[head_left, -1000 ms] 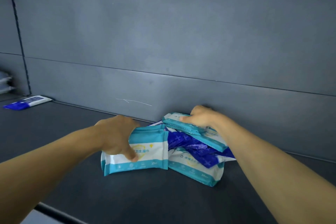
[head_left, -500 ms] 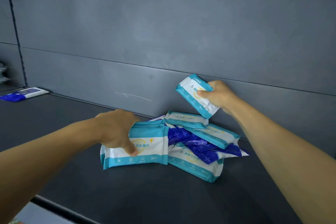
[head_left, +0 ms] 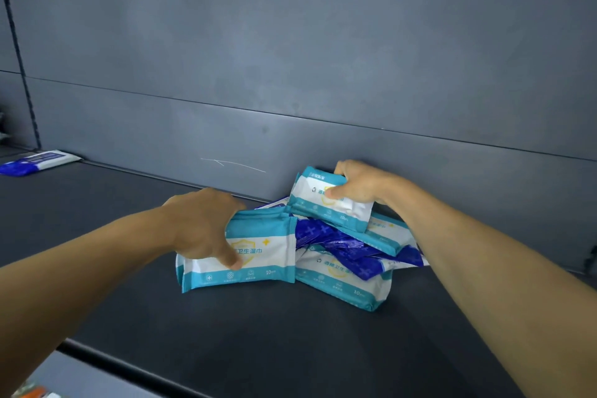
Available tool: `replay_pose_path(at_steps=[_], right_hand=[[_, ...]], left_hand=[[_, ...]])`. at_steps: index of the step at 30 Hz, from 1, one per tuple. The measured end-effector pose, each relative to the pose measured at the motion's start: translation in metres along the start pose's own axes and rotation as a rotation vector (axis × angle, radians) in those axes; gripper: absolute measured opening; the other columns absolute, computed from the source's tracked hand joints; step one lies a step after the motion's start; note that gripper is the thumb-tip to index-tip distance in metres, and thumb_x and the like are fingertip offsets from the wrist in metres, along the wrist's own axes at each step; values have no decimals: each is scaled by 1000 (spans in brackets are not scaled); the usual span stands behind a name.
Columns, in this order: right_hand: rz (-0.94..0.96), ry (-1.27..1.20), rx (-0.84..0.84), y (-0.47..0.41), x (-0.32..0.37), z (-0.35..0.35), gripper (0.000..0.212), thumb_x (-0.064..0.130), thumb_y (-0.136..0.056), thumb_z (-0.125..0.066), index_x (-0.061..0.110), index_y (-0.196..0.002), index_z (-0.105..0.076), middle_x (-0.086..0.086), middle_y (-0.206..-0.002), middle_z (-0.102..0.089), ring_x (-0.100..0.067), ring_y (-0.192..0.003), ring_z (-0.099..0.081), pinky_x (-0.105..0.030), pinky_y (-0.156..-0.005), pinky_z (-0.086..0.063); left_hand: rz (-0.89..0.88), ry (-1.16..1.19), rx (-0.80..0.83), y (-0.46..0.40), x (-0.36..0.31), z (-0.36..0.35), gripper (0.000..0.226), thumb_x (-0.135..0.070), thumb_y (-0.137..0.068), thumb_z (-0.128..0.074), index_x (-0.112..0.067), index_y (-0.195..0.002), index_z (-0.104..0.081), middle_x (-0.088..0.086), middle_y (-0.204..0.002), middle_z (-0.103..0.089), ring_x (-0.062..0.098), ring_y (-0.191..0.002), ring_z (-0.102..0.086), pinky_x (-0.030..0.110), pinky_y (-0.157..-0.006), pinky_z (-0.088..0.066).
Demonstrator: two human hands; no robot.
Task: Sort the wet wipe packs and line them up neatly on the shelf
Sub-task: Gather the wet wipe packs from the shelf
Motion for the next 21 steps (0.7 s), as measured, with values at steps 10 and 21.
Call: replay_pose_path(at_steps=[10, 21], right_hand=[[-269, -84, 108, 40, -56, 18, 42, 32, -84, -70, 0, -109, -60, -13, -104, -61, -26, -89, -57, -32, -75, -45], [-187, 117, -76, 77, -26, 10, 48, 47, -83, -65, 12, -112, -50, -5, -110, -57, -22, -92, -54, -29, -70, -40]], left_hand=[[15, -5, -4, 7, -3, 3, 42, -55, -69, -74, -35, -94, -47, -17, -89, -55, 11, -86, -55, 29, -74, -49], [57, -70, -20, 23, -10, 3, 55, -56, -78, -66, -31, -123, -47, -13, -100, -54, 12, -86, -47, 30, -73, -42]])
Point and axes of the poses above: each hand's wrist, its own y-axis away from the middle knuckle, its own z-axis out of the back of the hand, x = y × z, the point moved 8 cm from there along -y, towards the middle knuckle
